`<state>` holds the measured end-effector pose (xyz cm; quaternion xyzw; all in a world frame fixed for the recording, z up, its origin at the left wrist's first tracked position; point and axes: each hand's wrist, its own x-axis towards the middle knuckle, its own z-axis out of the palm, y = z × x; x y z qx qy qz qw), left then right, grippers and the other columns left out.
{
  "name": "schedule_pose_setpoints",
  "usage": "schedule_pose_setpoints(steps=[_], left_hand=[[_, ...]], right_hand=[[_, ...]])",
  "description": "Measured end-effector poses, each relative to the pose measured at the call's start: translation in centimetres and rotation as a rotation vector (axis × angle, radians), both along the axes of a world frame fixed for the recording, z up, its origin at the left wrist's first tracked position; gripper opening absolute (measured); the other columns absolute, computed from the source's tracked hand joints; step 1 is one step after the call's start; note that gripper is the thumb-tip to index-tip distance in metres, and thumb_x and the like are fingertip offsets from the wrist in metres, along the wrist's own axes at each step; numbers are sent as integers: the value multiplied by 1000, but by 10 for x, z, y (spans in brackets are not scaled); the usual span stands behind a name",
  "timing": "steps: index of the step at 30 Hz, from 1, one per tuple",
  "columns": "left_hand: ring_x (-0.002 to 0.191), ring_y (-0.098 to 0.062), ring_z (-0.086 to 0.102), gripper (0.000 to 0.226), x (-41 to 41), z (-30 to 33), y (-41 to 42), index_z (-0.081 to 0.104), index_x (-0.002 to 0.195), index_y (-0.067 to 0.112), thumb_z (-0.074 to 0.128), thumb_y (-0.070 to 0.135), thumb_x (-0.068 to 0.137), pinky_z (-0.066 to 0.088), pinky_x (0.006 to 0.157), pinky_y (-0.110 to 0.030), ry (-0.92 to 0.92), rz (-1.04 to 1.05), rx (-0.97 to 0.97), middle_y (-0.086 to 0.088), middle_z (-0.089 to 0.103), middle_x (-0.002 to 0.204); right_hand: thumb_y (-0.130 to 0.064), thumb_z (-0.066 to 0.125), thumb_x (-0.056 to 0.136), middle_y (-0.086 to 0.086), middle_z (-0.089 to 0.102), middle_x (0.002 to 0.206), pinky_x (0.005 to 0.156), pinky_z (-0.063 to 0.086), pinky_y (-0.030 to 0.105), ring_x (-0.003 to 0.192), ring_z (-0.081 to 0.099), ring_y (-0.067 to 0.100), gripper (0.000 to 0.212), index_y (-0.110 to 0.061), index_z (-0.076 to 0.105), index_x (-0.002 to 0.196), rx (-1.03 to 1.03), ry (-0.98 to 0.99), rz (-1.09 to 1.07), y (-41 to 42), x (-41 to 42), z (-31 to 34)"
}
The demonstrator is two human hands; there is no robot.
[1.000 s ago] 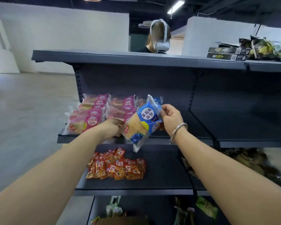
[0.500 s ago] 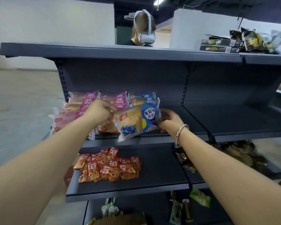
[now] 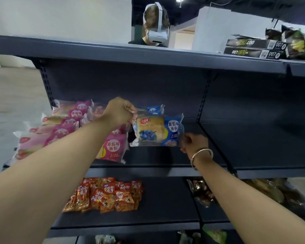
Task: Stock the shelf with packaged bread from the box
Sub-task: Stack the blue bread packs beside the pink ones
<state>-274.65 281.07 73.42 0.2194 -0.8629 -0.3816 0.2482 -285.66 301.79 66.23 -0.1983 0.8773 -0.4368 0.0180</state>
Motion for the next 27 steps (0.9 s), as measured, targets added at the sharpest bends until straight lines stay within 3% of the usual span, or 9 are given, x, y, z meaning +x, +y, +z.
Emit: schedule_pose_setpoints(steps=[4,9,11,15,19,24,27], left_hand=[[60,-8,59,12,-37,1,-5,71,81,5,62,-3,81,48,62,-21,-23,19,-58,1,63,70],[94,-21,64,22,-70,-9,-23,71,94,8,51,1,87,47,85,-29,-202,22,-357,-5,71,97],[98,-23,64,21,-80,-14,-36,71,95,12,52,5,88,49,90,-34,-268,5,-417,-6,71,104],[101,-26,64,26,-92,-18,-50,73,99,18,53,7,85,49,89,-35,-342,64,-531,-5,70,109],[107,-27,60,28,-97,-23,-57,72,101,18,55,6,83,47,93,-37,-410,84,-579,-6,68,113],[106,-31,59,28,-101,-26,-60,70,99,11,49,5,82,47,90,-36,-426,75,-562,-12,67,110],[106,-29,59,29,-100,-26,-61,70,99,8,48,4,82,45,90,-33,-434,64,-563,-11,67,112]], right_hand=[[-9,43,92,23,66,103,84,53,45,92,65,39,25,1,62,105,92,96,-73,-12,-38,-1],[-4,49,91,16,64,99,76,54,31,89,65,28,17,1,61,103,-7,-65,-35,-29,-69,-17],[-7,55,89,19,67,101,84,54,39,96,65,32,15,-1,62,100,12,-112,-8,-37,-79,-23],[-14,61,86,14,67,110,78,44,23,100,62,25,25,-4,66,108,179,-149,68,-50,-90,-29],[-13,53,91,15,66,113,93,48,32,109,61,28,25,-4,66,110,220,-190,88,-63,-97,-34],[-11,58,88,13,68,104,79,43,25,99,61,25,21,-5,69,104,156,-186,73,-68,-104,-34],[-10,61,87,5,61,75,64,44,21,69,57,18,9,-10,69,83,127,-227,117,-70,-107,-35]])
